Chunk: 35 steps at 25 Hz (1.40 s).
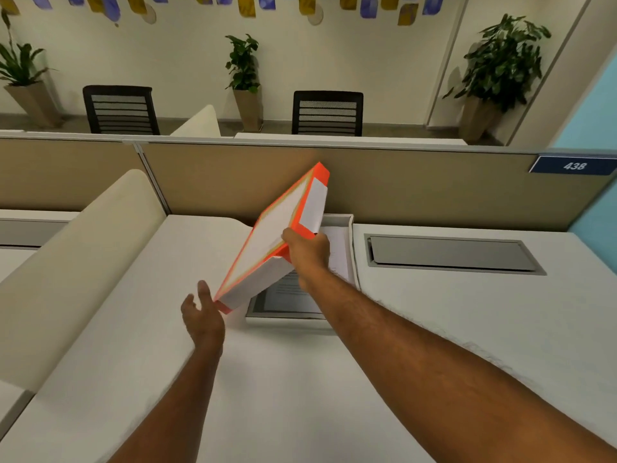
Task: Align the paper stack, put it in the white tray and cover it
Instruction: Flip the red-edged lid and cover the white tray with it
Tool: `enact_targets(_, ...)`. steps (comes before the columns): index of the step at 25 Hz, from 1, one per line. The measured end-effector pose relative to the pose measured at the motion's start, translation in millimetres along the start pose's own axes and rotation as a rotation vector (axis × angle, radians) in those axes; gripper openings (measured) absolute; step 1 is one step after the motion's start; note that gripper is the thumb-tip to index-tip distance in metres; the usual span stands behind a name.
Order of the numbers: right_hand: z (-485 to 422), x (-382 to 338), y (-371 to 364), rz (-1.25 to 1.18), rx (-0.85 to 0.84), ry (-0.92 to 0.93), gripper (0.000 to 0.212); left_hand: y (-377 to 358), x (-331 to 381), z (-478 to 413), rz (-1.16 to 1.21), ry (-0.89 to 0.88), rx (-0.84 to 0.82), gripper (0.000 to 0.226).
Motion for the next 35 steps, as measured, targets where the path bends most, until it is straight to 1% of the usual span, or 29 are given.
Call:
enact_targets(1, -1, 5, 7, -0.025, 0.0, -0.019, 0.057, -4, -15, -5, 0.044, 0.135, -0.061, 0.076)
enact_targets(2, -1, 9, 14, -0.038, 0.001, -0.031, 0.055, -10, -25, -7, 0.092, 0.215, -0.132, 0.075)
enact_targets(4, -3, 16, 25, -0.058, 0.005, -0.04, 0.053, -21, -32, -10, 0.165, 0.259, -0.21, 0.071)
enact_targets(6, -7, 21, 35, -0.077, 0.008, -0.052, 0.052, -27, -30, -11, 0.169, 0.219, -0.203, 0.061)
enact_targets(9, -13, 30, 55, -0.087, 0.034, -0.092, 0.05, -29, -16, -14, 0.109, 0.085, -0.148, 0.043)
enact_targets(11, -17, 36, 70, -0.071, 0.059, -0.113, 0.054, -31, -8, -16, 0.087, 0.011, -0.146, 0.039)
enact_targets(13, -21, 43, 84, -0.021, 0.08, -0.13, 0.062, -36, -3, -18, 0.065, -0.031, -0.152, 0.038)
enact_targets(14, -23, 46, 90, 0.019, 0.085, -0.126, 0.063, -38, -1, -18, 0.057, -0.046, -0.163, 0.038)
enact_targets(18, -32, 51, 105, 0.156, 0.066, -0.006, 0.043, -50, 9, -16, 0.046, -0.099, -0.211, 0.039)
enact_targets(22, -39, 58, 118, 0.152, 0.048, -0.008, 0.041, -62, 27, -13, 0.055, -0.17, -0.235, 0.036)
enact_targets(27, -46, 58, 124, 0.102, 0.038, -0.026, 0.042, -65, 40, -12, 0.058, -0.196, -0.171, 0.035)
enact_targets(31, -43, 65, 129, 0.077, 0.027, -0.026, 0.041, -57, 34, -9, 0.039, -0.193, -0.108, 0.034)
enact_targets(35, -34, 77, 136, 0.071, 0.015, -0.015, 0.041, -54, 16, -1, 0.038, -0.172, -0.104, 0.034)
Point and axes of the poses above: each hand's wrist, its own z-axis away from the middle knuckle, its own y-axis out of the back of the hand, x = y × z, the point moved 9 cm from there along -z, towards the middle knuckle, and after that the axes turned 7 degrees about -x, right-handed, at the moved point
